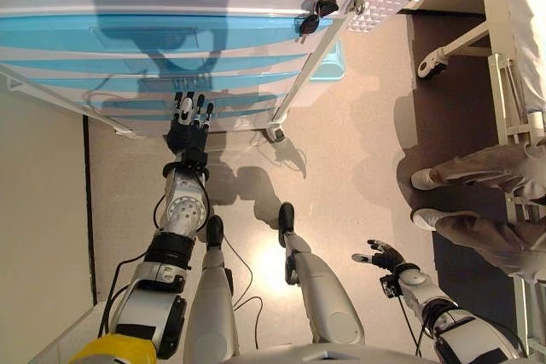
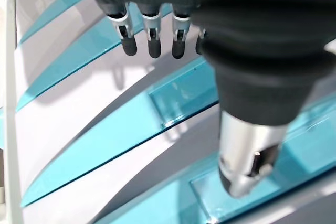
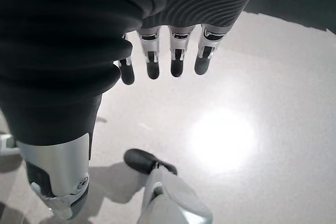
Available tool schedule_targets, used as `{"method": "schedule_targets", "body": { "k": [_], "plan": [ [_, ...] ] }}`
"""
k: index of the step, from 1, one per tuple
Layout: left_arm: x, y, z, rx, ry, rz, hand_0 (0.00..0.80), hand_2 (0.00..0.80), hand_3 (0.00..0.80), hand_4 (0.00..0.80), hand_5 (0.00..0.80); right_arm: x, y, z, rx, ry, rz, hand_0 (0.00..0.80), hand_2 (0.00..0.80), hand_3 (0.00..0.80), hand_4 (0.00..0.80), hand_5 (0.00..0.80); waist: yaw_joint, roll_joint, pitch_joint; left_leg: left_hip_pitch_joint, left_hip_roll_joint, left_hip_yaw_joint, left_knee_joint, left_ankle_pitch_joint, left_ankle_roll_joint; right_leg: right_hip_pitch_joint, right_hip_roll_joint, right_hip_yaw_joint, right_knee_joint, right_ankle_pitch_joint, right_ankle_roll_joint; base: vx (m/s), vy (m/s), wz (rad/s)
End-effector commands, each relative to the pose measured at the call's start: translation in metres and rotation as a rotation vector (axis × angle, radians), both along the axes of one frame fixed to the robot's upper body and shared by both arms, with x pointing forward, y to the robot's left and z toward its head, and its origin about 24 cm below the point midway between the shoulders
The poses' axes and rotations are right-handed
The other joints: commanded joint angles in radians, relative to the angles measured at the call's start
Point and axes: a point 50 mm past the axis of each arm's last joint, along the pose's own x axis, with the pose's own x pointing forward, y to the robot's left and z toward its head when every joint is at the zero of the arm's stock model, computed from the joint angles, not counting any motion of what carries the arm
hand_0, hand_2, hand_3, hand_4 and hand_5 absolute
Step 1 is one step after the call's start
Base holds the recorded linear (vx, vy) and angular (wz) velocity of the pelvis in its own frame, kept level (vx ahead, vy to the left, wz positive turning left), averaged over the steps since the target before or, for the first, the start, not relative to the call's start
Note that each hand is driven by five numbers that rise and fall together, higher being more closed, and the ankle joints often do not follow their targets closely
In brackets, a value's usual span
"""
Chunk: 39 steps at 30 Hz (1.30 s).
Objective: Open the drawer and pick up the medicine
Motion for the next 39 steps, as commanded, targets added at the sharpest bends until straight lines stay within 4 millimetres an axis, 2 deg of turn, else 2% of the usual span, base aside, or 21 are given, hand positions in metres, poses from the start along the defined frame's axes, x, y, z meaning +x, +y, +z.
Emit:
{"method": "schedule_targets", "body": {
  "k": [1,12,18,39],
  "plan": [
    [-0.006,0.022,0.063,0.044,-0.319,0.075,0.000,0.000,0.000,0.000,0.000,-0.022,-0.014,-0.008,-0.054,0.058,0.019,0.000,0.000,0.000,0.000,0.000,0.016,-0.006,-0.054,-0.091,-0.063,-0.057,0.084,-0.046,0.049,-0.022,-0.019,-0.031,0.055,-0.024,0.059,0.000,0.000,0.00],
    [-0.007,0.035,0.060,0.064,-0.297,0.114,0.000,0.000,0.000,0.000,0.000,-0.023,-0.016,-0.008,-0.067,0.070,0.025,0.000,0.000,0.000,0.000,0.000,0.025,-0.005,-0.075,-0.094,-0.064,-0.060,0.081,-0.042,0.047,-0.019,-0.020,-0.035,0.057,-0.029,0.059,0.000,0.000,0.00],
    [-0.007,0.033,0.060,0.073,-0.295,0.110,0.000,0.000,0.000,0.000,0.000,-0.023,-0.015,-0.008,-0.065,0.072,0.027,0.000,0.000,0.000,0.000,0.000,0.025,-0.005,-0.076,-0.094,-0.062,-0.064,0.080,-0.041,0.048,-0.018,-0.020,-0.038,0.056,-0.029,0.059,0.000,0.000,0.00],
    [-0.009,0.025,0.083,0.113,-0.374,0.097,0.000,0.000,0.000,0.000,0.000,-0.025,-0.019,-0.008,-0.076,0.079,0.020,0.000,0.000,0.000,0.000,0.000,0.018,0.015,-0.081,-0.096,-0.065,-0.058,0.085,-0.044,0.050,-0.019,-0.023,-0.032,0.060,-0.028,0.060,0.000,0.000,0.00]
  ]
}}
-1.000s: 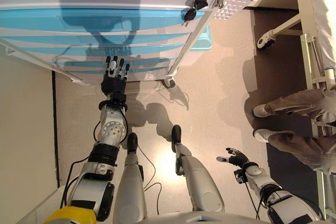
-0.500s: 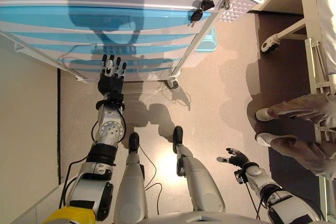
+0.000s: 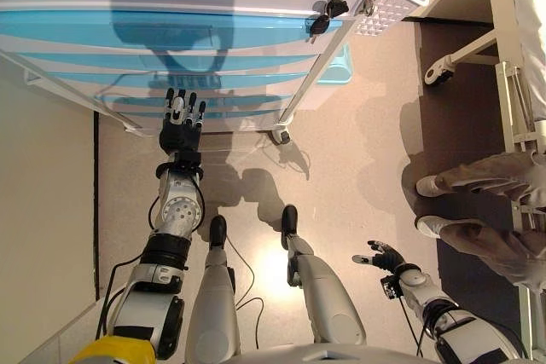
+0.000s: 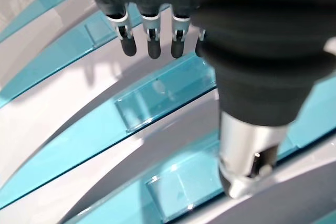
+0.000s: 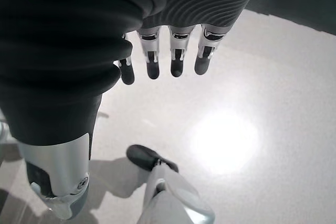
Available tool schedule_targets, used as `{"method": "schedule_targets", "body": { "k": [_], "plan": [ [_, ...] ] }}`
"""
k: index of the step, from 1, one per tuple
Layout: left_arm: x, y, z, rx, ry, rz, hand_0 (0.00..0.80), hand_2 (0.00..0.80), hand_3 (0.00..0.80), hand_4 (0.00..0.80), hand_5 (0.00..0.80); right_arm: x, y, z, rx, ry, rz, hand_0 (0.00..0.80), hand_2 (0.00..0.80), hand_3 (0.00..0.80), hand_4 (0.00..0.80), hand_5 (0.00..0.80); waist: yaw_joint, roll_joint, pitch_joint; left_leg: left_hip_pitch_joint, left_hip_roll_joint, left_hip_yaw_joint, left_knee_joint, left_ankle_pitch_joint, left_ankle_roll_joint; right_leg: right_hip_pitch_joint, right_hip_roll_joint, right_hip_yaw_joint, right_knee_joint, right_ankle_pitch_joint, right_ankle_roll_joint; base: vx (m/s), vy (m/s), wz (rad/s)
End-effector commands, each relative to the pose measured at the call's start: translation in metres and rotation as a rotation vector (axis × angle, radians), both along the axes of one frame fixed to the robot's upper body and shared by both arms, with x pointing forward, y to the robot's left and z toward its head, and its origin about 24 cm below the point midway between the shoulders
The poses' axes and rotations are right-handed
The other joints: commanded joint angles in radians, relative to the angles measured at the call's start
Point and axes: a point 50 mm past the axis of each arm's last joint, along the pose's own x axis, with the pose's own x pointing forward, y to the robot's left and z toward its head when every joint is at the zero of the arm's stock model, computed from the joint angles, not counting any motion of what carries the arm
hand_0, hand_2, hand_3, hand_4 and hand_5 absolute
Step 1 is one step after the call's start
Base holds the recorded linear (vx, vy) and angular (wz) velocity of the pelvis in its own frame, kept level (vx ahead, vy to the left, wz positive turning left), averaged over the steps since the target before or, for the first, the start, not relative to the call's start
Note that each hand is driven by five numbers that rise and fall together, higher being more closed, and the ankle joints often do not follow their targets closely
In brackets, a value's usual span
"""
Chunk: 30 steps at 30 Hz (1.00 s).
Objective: Open the drawer and pick up the medicine
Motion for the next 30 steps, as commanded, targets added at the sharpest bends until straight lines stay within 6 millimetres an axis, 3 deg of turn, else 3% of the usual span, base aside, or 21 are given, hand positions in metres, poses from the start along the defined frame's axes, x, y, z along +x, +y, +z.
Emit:
{"method": "schedule_targets", "body": {
  "k": [1,14,15,16,17,18,19,22,23,24,30],
  "plan": [
    [-0.0071,0.0162,0.0793,0.120,-0.357,0.067,0.000,0.000,0.000,0.000,0.000,-0.0244,-0.0181,-0.0079,-0.063,0.074,0.005,0.000,0.000,0.000,0.000,0.000,-0.011,0.005,-0.078,-0.096,-0.062,-0.052,0.073,-0.044,0.050,-0.026,-0.019,-0.026,0.059,-0.029,0.062,0.000,0.000,0.00],
    [-0.0092,0.0131,0.0833,0.130,-0.380,0.059,0.000,0.000,0.000,0.000,0.000,-0.0270,-0.0214,-0.0086,-0.070,0.084,-0.006,0.000,0.000,0.000,0.000,0.000,-0.010,0.014,-0.080,-0.104,-0.065,-0.048,0.083,-0.048,0.051,-0.030,-0.019,-0.021,0.063,-0.027,0.059,0.000,0.000,0.00],
    [-0.0095,0.0140,0.0840,0.131,-0.382,0.063,0.088,0.088,0.088,0.088,0.088,-0.0277,-0.0217,-0.0089,-0.070,0.087,-0.008,0.000,0.000,0.000,0.000,0.000,-0.010,0.014,-0.081,-0.104,-0.065,-0.049,0.083,-0.049,0.051,-0.030,-0.019,-0.021,0.063,-0.027,0.060,0.000,0.000,0.00],
    [-0.0095,0.0140,0.0840,0.131,-0.382,0.063,0.088,0.088,0.088,0.088,0.088,-0.0277,-0.0217,-0.0089,-0.070,0.087,-0.008,0.000,0.000,0.000,0.000,0.000,-0.010,0.014,-0.081,-0.104,-0.065,-0.049,0.083,-0.049,0.051,-0.030,-0.019,-0.021,0.063,-0.027,0.060,0.000,0.000,0.00],
    [-0.0094,0.0145,0.0841,0.133,-0.379,0.069,0.188,0.188,0.188,0.188,0.188,-0.0278,-0.0217,-0.0089,-0.072,0.088,-0.006,0.000,0.000,0.000,0.000,0.000,-0.010,0.014,-0.081,-0.104,-0.065,-0.048,0.084,-0.048,0.051,-0.029,-0.019,-0.022,0.064,-0.027,0.060,0.000,0.000,0.00],
    [-0.0093,0.0148,0.0845,0.133,-0.380,0.071,0.373,0.373,0.373,0.373,0.373,-0.0281,-0.0215,-0.0092,-0.072,0.090,-0.006,0.000,0.000,0.000,0.000,0.000,-0.010,0.014,-0.082,-0.103,-0.065,-0.048,0.083,-0.049,0.051,-0.029,-0.020,-0.021,0.064,-0.027,0.059,0.000,0.000,0.00],
    [-0.0095,0.0151,0.0848,0.131,-0.382,0.071,0.461,0.461,0.461,0.461,0.461,-0.0283,-0.0211,-0.0094,-0.070,0.090,-0.005,0.000,0.000,0.000,0.000,0.000,-0.010,0.013,-0.083,-0.102,-0.065,-0.048,0.083,-0.049,0.051,-0.029,-0.020,-0.020,0.066,-0.027,0.059,0.000,0.000,0.00],
    [-0.0100,0.0151,0.0860,0.133,-0.388,0.069,0.571,0.571,0.571,0.571,0.571,-0.0283,-0.0211,-0.0092,-0.071,0.089,-0.003,0.000,0.000,0.000,0.000,0.000,-0.011,0.014,-0.084,-0.103,-0.067,-0.048,0.084,-0.049,0.051,-0.029,-0.020,-0.019,0.066,-0.027,0.059,0.000,0.000,0.00],
    [-0.0103,0.0157,0.0869,0.134,-0.392,0.072,0.718,0.718,0.718,0.718,0.718,-0.0282,-0.0215,-0.0091,-0.071,0.089,-0.004,0.000,0.000,0.000,0.000,0.000,-0.012,0.015,-0.085,-0.103,-0.067,-0.048,0.084,-0.049,0.051,-0.028,-0.021,-0.019,0.064,-0.027,0.059,0.000,0.000,0.00],
    [-0.0104,0.0160,0.0873,0.137,-0.393,0.073,0.800,0.800,0.800,0.800,0.800,-0.0282,-0.0216,-0.0091,-0.072,0.090,-0.004,0.000,0.000,0.000,0.000,0.000,-0.011,0.015,-0.085,-0.103,-0.067,-0.047,0.083,-0.049,0.051,-0.027,-0.021,-0.019,0.065,-0.027,0.060,0.000,0.000,0.00],
    [-0.0108,0.0169,0.0885,0.148,-0.394,0.077,0.800,0.800,0.800,0.800,0.800,-0.0290,-0.0220,-0.0095,-0.072,0.095,-0.004,0.000,0.000,0.000,0.000,0.000,-0.011,0.018,-0.089,-0.104,-0.068,-0.047,0.084,-0.049,0.052,-0.029,-0.020,-0.018,0.067,-0.028,0.060,0.000,0.000,0.00]
  ]
}}
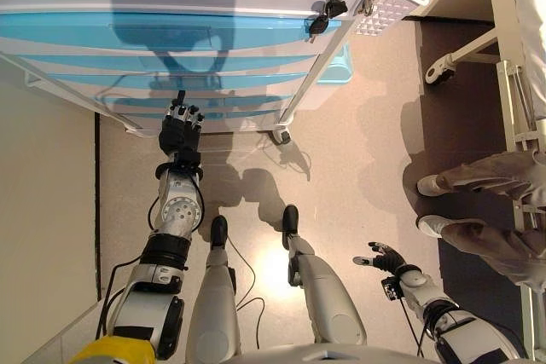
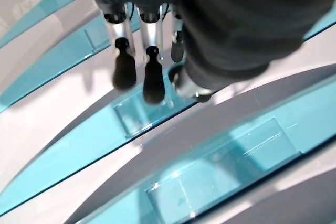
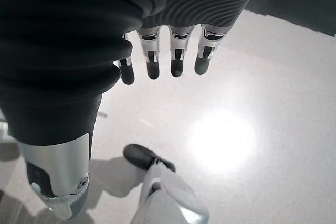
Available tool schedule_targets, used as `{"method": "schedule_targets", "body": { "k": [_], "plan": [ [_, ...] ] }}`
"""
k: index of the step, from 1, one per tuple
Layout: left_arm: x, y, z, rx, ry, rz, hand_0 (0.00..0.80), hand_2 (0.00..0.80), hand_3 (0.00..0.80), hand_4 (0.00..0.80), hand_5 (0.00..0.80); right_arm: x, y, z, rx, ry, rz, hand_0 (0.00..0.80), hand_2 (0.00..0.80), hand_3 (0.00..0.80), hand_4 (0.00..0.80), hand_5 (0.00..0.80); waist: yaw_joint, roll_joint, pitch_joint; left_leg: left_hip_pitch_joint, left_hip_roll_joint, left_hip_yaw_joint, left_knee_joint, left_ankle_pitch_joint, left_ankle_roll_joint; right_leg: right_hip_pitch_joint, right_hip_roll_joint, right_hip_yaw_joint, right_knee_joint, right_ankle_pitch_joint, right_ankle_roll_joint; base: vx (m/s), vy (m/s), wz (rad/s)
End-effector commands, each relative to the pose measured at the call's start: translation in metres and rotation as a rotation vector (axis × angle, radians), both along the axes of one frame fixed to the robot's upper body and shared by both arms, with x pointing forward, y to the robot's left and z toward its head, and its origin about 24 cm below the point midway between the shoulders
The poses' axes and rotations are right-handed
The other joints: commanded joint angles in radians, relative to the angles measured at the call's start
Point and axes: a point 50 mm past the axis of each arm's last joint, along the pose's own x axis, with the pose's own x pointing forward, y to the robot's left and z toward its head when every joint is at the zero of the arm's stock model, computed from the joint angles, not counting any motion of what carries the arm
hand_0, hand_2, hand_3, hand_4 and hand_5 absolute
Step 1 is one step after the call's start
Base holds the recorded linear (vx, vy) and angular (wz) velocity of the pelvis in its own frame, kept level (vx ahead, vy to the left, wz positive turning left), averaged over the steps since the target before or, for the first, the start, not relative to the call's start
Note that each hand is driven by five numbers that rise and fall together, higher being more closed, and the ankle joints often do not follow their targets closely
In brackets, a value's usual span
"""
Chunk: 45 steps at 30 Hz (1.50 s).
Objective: Open the drawer and pick up the medicine
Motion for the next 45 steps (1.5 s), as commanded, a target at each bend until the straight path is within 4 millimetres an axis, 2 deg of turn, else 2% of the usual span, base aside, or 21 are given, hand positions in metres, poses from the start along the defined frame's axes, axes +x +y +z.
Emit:
{"method": "schedule_targets", "body": {
  "k": [1,12,14,16,25,45],
  "plan": [
    [-0.011,0.015,0.089,0.153,-0.410,0.062,0.800,0.800,0.800,0.800,0.800,-0.027,-0.021,-0.008,-0.063,0.084,-0.006,0.000,0.000,0.000,0.000,0.000,-0.012,0.017,-0.089,-0.103,-0.066,-0.052,0.084,-0.049,0.052,-0.023,-0.018,-0.023,0.060,-0.028,0.060,0.000,0.000,0.00],
    [-0.012,0.017,0.081,0.153,-0.381,0.064,0.800,0.800,0.800,0.800,0.800,-0.028,-0.020,-0.009,-0.062,0.088,-0.008,0.000,0.000,0.000,0.000,0.000,-0.011,0.020,-0.091,-0.113,-0.066,-0.052,0.090,-0.049,0.052,-0.030,-0.021,-0.021,0.064,-0.029,0.059,0.000,0.000,0.00],
    [-0.012,0.017,0.080,0.155,-0.376,0.069,0.502,0.502,0.502,0.502,0.502,-0.029,-0.021,-0.009,-0.062,0.089,-0.011,0.000,0.000,0.000,0.000,0.000,-0.012,0.021,-0.091,-0.116,-0.067,-0.051,0.093,-0.049,0.052,-0.032,-0.020,-0.020,0.066,-0.030,0.058,0.000,0.000,0.00],
    [-0.012,0.018,0.079,0.154,-0.368,0.075,0.000,0.000,0.000,0.000,0.000,-0.029,-0.021,-0.009,-0.065,0.088,-0.014,0.000,0.000,0.000,0.000,0.000,-0.011,0.021,-0.092,-0.117,-0.067,-0.051,0.094,-0.050,0.052,-0.032,-0.020,-0.020,0.066,-0.030,0.058,0.000,0.000,0.00],
    [-0.009,0.019,0.081,0.168,-0.347,0.097,0.000,0.000,0.000,0.000,0.000,-0.029,-0.022,-0.009,-0.072,0.092,-0.018,0.000,0.000,0.000,0.000,0.000,-0.013,0.023,-0.094,-0.117,-0.066,-0.048,0.096,-0.051,0.052,-0.035,-0.018,-0.019,0.070,-0.031,0.058,0.000,0.000,0.00],
    [0.000,0.013,0.101,0.215,-0.375,0.082,0.000,0.000,0.000,0.000,0.000,-0.026,-0.025,-0.007,-0.083,0.091,-0.012,0.000,0.000,0.000,0.000,0.000,-0.029,0.023,-0.110,-0.136,-0.063,-0.044,0.108,-0.055,0.051,-0.051,-0.016,-0.013,0.075,-0.028,0.057,0.000,0.000,0.00]
  ]
}}
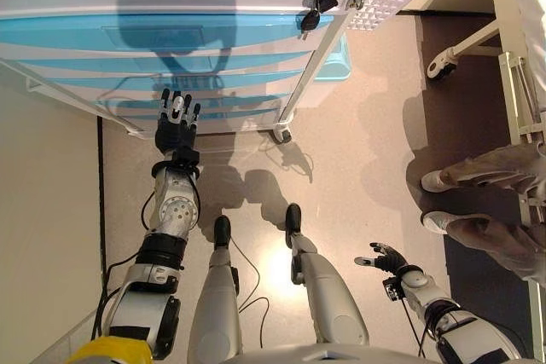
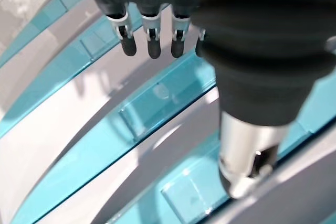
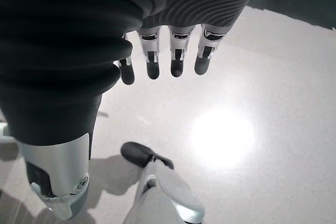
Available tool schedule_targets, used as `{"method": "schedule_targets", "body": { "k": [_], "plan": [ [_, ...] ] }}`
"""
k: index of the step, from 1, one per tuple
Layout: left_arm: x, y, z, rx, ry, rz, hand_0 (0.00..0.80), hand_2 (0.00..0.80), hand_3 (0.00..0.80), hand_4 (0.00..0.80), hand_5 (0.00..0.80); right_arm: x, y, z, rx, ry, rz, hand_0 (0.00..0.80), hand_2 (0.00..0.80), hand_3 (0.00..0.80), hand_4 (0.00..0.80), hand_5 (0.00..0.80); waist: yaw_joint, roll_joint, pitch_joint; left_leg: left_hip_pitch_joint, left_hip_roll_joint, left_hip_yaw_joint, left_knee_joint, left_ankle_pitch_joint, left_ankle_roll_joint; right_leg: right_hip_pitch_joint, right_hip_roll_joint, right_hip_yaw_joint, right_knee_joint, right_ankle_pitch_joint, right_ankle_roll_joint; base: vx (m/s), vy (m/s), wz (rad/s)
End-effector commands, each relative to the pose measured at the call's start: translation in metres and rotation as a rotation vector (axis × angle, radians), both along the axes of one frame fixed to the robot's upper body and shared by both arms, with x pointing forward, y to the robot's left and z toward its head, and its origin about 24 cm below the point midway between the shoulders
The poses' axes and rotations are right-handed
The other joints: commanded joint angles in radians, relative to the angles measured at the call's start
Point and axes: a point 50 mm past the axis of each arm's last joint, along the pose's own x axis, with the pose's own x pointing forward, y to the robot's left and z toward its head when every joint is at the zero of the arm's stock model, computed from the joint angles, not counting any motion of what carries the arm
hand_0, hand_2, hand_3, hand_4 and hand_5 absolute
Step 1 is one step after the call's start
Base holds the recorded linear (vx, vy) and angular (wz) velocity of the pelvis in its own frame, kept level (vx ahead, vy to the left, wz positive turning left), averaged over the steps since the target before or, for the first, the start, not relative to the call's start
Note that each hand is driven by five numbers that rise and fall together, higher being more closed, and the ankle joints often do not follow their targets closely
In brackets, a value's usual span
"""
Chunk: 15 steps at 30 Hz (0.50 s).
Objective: Open the drawer and pick up the medicine
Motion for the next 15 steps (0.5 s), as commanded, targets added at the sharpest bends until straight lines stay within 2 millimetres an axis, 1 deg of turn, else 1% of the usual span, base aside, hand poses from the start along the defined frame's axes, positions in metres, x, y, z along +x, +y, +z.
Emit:
{"method": "schedule_targets", "body": {
  "k": [1,10,15],
  "plan": [
    [0.000,0.008,0.096,0.136,-0.395,0.027,0.000,0.000,0.000,0.000,0.000,-0.026,-0.022,-0.007,-0.075,0.086,-0.007,0.000,0.000,0.000,0.000,0.000,-0.023,0.002,-0.101,-0.103,-0.062,-0.048,0.092,-0.055,0.050,-0.012,-0.016,-0.021,0.049,-0.027,0.059,0.000,0.000,0.00],
    [0.001,0.002,0.109,0.142,-0.442,0.001,0.000,0.000,0.000,0.000,0.000,-0.028,-0.023,-0.008,-0.080,0.097,0.000,0.000,0.000,0.000,0.000,0.000,-0.028,0.002,-0.107,-0.109,-0.060,-0.047,0.098,-0.057,0.050,-0.016,-0.016,-0.019,0.054,-0.027,0.058,0.000,0.000,0.00],
    [0.002,-0.001,0.112,0.132,-0.451,-0.006,0.000,0.000,0.000,0.000,0.000,-0.028,-0.023,-0.008,-0.082,0.098,0.005,0.000,0.000,0.000,0.000,0.000,-0.031,0.001,-0.110,-0.108,-0.060,-0.046,0.099,-0.058,0.051,-0.017,-0.015,-0.018,0.056,-0.027,0.058,0.000,0.000,0.00]
  ]
}}
